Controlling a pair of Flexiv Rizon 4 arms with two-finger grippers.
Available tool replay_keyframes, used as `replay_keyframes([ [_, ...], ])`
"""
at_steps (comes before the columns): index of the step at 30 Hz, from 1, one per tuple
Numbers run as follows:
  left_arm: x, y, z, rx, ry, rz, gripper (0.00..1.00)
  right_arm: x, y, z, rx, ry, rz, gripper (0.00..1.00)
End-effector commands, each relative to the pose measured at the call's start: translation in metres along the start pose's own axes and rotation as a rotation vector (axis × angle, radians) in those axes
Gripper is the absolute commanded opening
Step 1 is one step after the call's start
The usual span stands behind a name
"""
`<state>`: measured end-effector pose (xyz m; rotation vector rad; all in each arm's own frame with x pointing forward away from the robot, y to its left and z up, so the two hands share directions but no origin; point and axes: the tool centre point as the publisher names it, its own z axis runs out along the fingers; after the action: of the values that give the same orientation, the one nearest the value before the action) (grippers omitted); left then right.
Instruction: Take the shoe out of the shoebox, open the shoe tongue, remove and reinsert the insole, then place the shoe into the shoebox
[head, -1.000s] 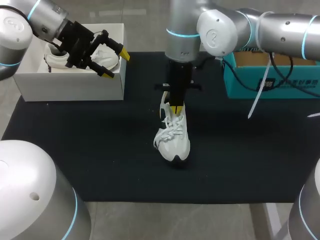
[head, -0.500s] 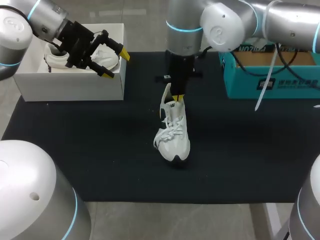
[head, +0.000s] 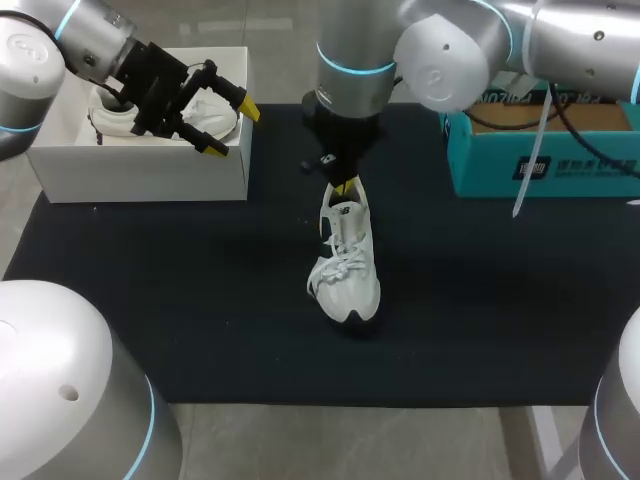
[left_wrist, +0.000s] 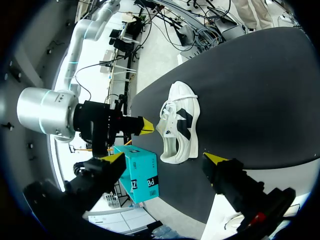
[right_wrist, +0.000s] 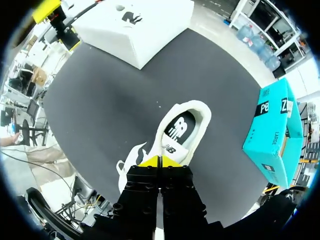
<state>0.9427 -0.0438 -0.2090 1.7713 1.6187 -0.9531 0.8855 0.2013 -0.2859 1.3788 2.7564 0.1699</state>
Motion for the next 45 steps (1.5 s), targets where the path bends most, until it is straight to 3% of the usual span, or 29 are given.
replay_keyframes([
  [1,0.0,0.0,0.0,0.0,0.002,0.001,1.0,-0.002,0.003,0.002,0.005,0.008,0.0,0.0],
  [7,0.0,0.0,0.0,0.0,0.002,0.001,1.0,-0.002,0.003,0.002,0.005,0.008,0.0,0.0],
  [11,0.0,0.0,0.0,0.0,0.002,0.001,1.0,-0.02,0.014,-0.01,-0.059,-0.099,-0.386,0.0],
  [13,0.0,0.0,0.0,0.0,0.002,0.001,1.0,-0.03,0.017,-0.014,-0.021,-0.132,-0.48,0.0],
  [14,0.0,0.0,0.0,0.0,0.002,0.001,1.0,-0.036,0.019,-0.014,-0.045,-0.115,-0.54,0.0],
  [18,0.0,0.0,0.0,0.0,0.002,0.001,1.0,-0.054,0.029,-0.007,0.031,-0.095,-0.621,0.0],
  [21,0.0,0.0,0.0,0.0,0.002,0.001,1.0,-0.06,0.036,-0.001,0.072,-0.1,-0.642,0.61],
  [22,0.0,0.0,0.0,0.0,0.002,0.001,1.0,-0.062,0.04,0.001,0.078,-0.106,-0.646,0.7],
  [29,0.0,0.0,0.0,0.0,0.002,0.001,1.0,-0.071,0.06,0.022,0.109,-0.131,-0.674,0.7],
  [37,0.0,0.0,0.0,0.0,0.002,0.001,1.0,-0.083,0.07,0.045,0.119,-0.129,-0.706,0.71],
  [45,0.0,0.0,0.0,0.0,0.002,0.001,1.0,-0.09,0.069,0.075,0.109,-0.139,-0.756,0.83],
])
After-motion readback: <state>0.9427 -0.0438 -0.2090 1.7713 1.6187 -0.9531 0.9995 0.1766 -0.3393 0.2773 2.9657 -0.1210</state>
